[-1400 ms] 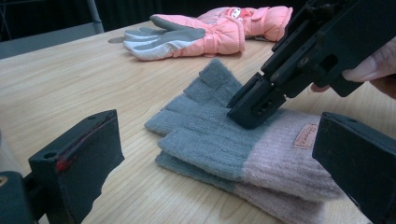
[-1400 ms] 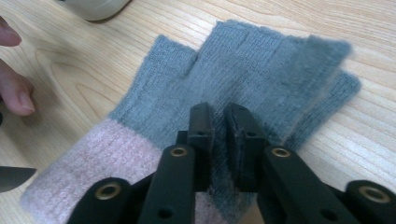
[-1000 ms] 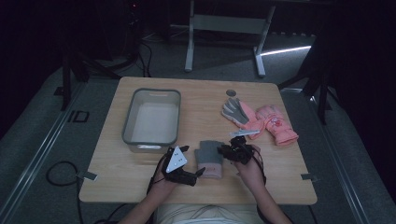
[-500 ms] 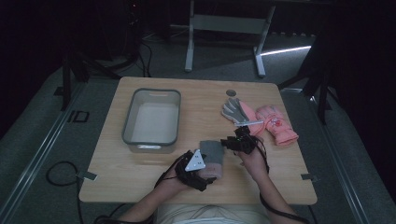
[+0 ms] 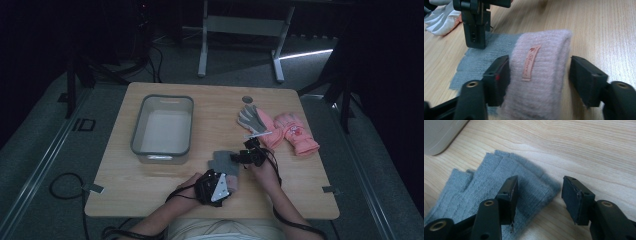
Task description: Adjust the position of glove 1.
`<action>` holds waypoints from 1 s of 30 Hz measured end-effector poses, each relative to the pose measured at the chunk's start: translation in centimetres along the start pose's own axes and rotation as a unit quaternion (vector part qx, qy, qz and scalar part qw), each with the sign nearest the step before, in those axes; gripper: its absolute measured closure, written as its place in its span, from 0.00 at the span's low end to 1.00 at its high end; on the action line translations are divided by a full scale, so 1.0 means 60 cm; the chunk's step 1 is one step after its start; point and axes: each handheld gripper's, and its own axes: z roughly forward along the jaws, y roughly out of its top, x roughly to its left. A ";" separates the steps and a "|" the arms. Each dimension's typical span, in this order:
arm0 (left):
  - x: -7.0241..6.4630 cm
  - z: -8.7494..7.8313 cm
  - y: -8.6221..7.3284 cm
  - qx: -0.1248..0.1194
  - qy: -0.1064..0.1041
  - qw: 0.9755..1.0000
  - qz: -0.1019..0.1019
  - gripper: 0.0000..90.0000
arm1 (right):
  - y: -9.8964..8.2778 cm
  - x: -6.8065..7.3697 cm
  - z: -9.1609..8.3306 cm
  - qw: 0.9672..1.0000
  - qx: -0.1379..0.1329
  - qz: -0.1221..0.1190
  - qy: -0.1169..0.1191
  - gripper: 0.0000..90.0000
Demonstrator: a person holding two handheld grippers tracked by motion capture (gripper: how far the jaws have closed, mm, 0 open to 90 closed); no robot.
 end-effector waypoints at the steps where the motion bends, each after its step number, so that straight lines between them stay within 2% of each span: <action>1: 0.003 0.001 -0.001 -0.002 -0.007 1.000 -0.008 0.46 | 0.000 0.002 0.001 1.000 0.000 -0.001 0.000 0.55; 2: 0.004 0.001 -0.003 -0.003 -0.008 1.000 -0.008 0.52 | 0.000 0.004 0.002 1.000 0.000 -0.003 0.009 0.57; 3: 0.005 0.000 -0.004 -0.002 -0.011 1.000 -0.003 0.52 | 0.000 0.004 0.002 1.000 0.000 -0.003 0.009 0.57; 4: 0.008 0.000 -0.005 -0.003 -0.015 1.000 -0.002 0.57 | 0.000 0.005 0.003 1.000 0.000 -0.001 0.017 0.58; 7: 0.029 -0.002 -0.010 -0.012 -0.046 0.998 -0.035 0.67 | 0.004 0.004 0.009 0.999 0.000 0.009 0.045 0.60; 9: 0.036 -0.002 -0.011 -0.013 -0.058 0.997 -0.043 0.70 | 0.007 0.003 0.014 0.998 0.003 0.016 0.066 0.63; 10: 0.037 -0.002 -0.011 -0.014 -0.060 0.997 -0.043 0.71 | 0.012 0.004 0.021 0.995 0.009 0.029 0.093 0.67; 11: 0.039 -0.002 -0.011 -0.014 -0.063 0.997 -0.048 0.71 | 0.012 0.004 0.021 0.995 0.009 0.029 0.093 0.67; 12: 0.041 -0.002 -0.012 -0.015 -0.067 0.996 -0.053 0.72 | 0.015 0.009 0.027 0.994 0.012 0.027 0.104 0.72; 13: 0.043 -0.003 -0.013 -0.016 -0.070 0.996 -0.059 0.72 | 0.015 0.009 0.027 0.994 0.012 0.027 0.104 0.72; 15: 0.048 -0.004 -0.013 -0.016 -0.077 0.994 -0.071 0.73 | 0.017 0.016 0.030 0.994 0.014 0.028 0.108 0.79; 19: 0.056 -0.011 -0.012 -0.006 -0.088 0.994 -0.069 0.74 | 0.021 0.025 0.023 0.995 0.007 0.013 0.100 0.81; 23: 0.065 -0.020 -0.012 -0.007 -0.093 0.993 -0.069 0.75 | 0.027 0.028 0.007 0.995 -0.003 0.006 0.103 0.82; 25: 0.070 -0.026 -0.008 -0.010 -0.092 0.993 -0.069 0.75 | 0.032 0.031 -0.002 0.994 -0.008 0.001 0.106 0.82; 30: 0.092 -0.044 0.009 -0.013 -0.087 0.995 -0.055 0.75 | 0.052 0.033 -0.030 0.994 -0.030 -0.004 0.109 0.83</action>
